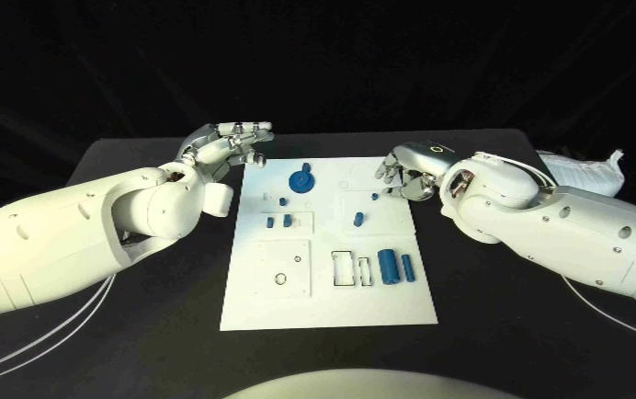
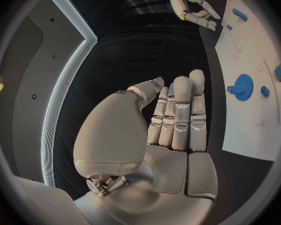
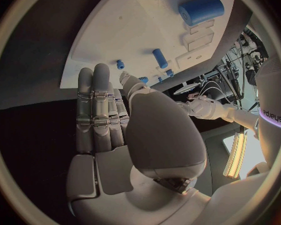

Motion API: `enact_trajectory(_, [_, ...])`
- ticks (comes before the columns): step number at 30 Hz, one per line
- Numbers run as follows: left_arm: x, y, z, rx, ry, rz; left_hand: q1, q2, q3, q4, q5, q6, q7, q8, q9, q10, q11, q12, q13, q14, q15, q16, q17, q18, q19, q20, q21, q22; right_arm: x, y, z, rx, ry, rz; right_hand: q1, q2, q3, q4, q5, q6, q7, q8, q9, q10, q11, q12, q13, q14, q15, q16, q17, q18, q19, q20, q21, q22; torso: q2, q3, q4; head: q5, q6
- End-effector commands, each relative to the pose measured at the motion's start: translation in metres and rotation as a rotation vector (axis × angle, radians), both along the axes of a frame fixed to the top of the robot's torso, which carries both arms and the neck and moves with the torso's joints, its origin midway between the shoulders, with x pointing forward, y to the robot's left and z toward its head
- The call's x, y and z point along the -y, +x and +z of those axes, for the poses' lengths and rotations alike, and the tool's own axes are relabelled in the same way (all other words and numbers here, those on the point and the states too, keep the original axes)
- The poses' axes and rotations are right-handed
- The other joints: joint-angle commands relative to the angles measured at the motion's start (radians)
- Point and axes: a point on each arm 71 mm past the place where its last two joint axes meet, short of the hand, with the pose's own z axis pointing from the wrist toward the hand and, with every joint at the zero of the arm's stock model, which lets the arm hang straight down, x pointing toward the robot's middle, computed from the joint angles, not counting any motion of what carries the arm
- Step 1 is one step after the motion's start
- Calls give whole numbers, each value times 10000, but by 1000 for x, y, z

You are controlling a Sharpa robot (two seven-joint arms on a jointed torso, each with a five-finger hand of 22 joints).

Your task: Assemble the parts on the task board

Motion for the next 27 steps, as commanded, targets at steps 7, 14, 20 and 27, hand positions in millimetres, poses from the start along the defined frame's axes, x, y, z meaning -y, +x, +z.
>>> enact_trajectory(7, [10,-5,2,-139,-793,-344,-114,22,-100,0,62,-84,-4,41,-8,-88,6,43,15,-105,0,44,-20,99,-28,38,-84,-28,-11,1,-11,-434,-1905,279,-229,-81,369,17,27,134,-106,-32,6,187,-82,-19,-416,463,-42,2257,1601,-288,1095,-98,2253,2387,7,-4,7,-25,-79])
enact_trajectory(14, [11,-6,3,-154,-813,-389,-119,23,-135,-6,69,-104,11,39,-8,-117,16,58,13,-118,6,48,-29,100,-27,44,-107,-49,-18,0,-17,-728,-2157,523,-386,-166,438,34,-12,171,-133,-31,8,236,-88,-26,-417,507,-45,4015,3002,-475,1507,-99,3339,3601,24,15,-21,58,-131])
enact_trajectory(20, [12,-6,3,-162,-823,-438,-114,26,-173,-21,85,-133,26,34,-10,-151,26,78,12,-133,14,55,-41,100,-23,51,-135,-74,-25,0,-18,-605,-1995,669,-324,-62,639,-32,-51,255,-124,-14,20,305,-97,-20,-416,576,-70,5118,3923,-621,1855,-102,4120,4491,5,9,-9,69,-158])
enact_trajectory(27, [12,-7,3,-197,-821,-485,-98,28,-210,-45,105,-174,53,27,-12,-205,46,96,7,-150,25,64,-54,100,-16,59,-165,-102,-30,2,-19,-542,-1897,720,-307,31,929,-113,-110,338,-96,-16,26,381,-103,-33,-419,566,-65,5977,4592,-739,2108,-105,4797,5255,4,7,-13,81,-170])
